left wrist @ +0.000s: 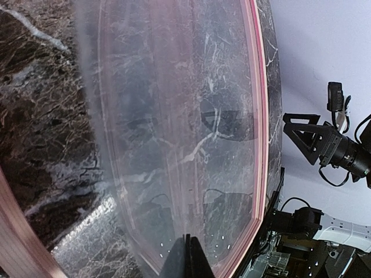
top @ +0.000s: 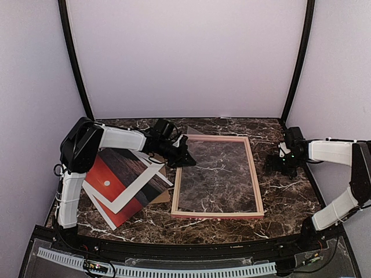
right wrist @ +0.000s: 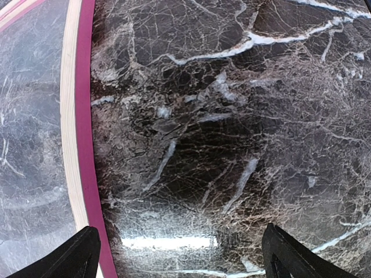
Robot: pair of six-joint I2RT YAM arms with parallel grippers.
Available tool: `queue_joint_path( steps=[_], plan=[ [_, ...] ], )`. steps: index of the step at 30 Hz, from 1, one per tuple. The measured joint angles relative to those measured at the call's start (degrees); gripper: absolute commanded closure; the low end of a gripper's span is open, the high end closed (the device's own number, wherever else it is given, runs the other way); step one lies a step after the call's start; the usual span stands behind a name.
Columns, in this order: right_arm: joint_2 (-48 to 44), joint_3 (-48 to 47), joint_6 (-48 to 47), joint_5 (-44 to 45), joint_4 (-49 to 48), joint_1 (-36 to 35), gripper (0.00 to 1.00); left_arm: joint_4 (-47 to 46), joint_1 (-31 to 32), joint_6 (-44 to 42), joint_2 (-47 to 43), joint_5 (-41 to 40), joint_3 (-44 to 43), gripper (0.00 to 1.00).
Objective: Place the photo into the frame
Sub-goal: Place the glass panel in the frame body.
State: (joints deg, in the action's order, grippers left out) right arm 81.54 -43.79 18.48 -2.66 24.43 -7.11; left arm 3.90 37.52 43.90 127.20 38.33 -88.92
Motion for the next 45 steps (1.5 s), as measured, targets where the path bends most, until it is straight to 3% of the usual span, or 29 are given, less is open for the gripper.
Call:
queue_joint_path(
  steps=[18, 25, 36, 45],
  plan=[
    [0.0, 0.0, 0.0, -0.2, 0.0, 0.0, 0.01, -2.1, 0.3, 0.3, -1.6, -0.7, 2.0, 1.0],
    [-0.7, 0.0, 0.5, -1.2, -0.5, -1.1, 0.01, -2.6, 0.4, 0.5, -1.6, -0.9, 2.3, 0.95],
    [-1.8, -2.1, 4.0, -7.1, -4.6, -9.7, 0.04, -2.6, 1.0, 0.5, -1.6, -1.0, 2.4, 0.94],
    [8.0, -7.9, 7.2, -13.4, -11.7, -18.1, 0.06, -2.7, 1.4, 0.8, -1.6, -1.2, 2.4, 0.9]
  ],
)
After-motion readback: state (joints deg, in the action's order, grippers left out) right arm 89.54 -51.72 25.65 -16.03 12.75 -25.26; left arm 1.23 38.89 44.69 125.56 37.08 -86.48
